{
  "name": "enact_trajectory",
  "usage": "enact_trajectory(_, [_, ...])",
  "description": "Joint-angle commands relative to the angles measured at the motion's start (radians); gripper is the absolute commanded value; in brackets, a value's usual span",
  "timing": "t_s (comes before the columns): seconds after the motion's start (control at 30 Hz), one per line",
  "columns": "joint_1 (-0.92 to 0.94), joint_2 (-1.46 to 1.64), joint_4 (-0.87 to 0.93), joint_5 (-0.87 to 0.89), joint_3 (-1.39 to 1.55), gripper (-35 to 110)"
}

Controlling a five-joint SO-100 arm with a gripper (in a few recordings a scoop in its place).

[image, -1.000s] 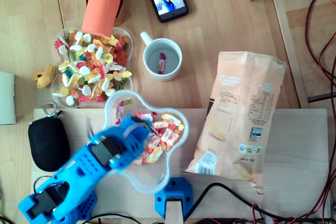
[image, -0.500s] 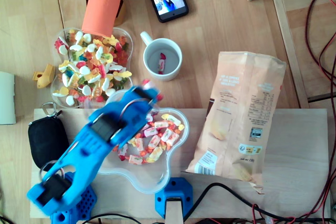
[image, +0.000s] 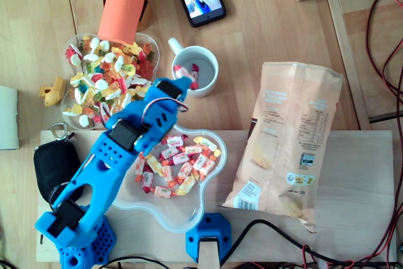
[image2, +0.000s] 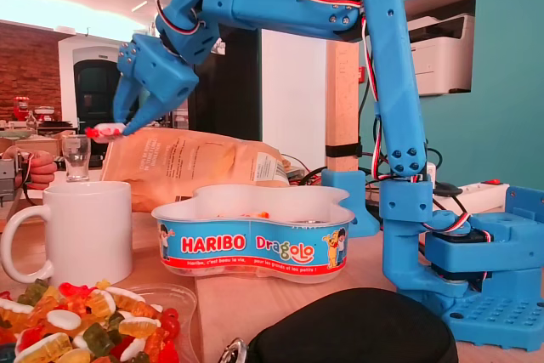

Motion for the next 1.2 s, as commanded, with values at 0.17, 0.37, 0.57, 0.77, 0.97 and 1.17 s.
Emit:
enact_trajectory(0.17, [-0.002, -0.046, -0.043, 0.017, -0.044, -4])
enact_trajectory(0.37, [-0.002, -0.08, -0.043, 0.025, -0.048, -4])
enact_trajectory(0.57, [-0.002, -0.098, -0.066, 0.026, -0.049, -4])
enact_trajectory(0.77, [-0.002, -0.104, -0.147, 0.021, -0.029, -4])
enact_trajectory(0.97, [-0.002, -0.169, -0.175, 0.026, -0.046, -4])
enact_trajectory(1.17, [-0.002, -0.176, -0.175, 0.026, -0.048, -4])
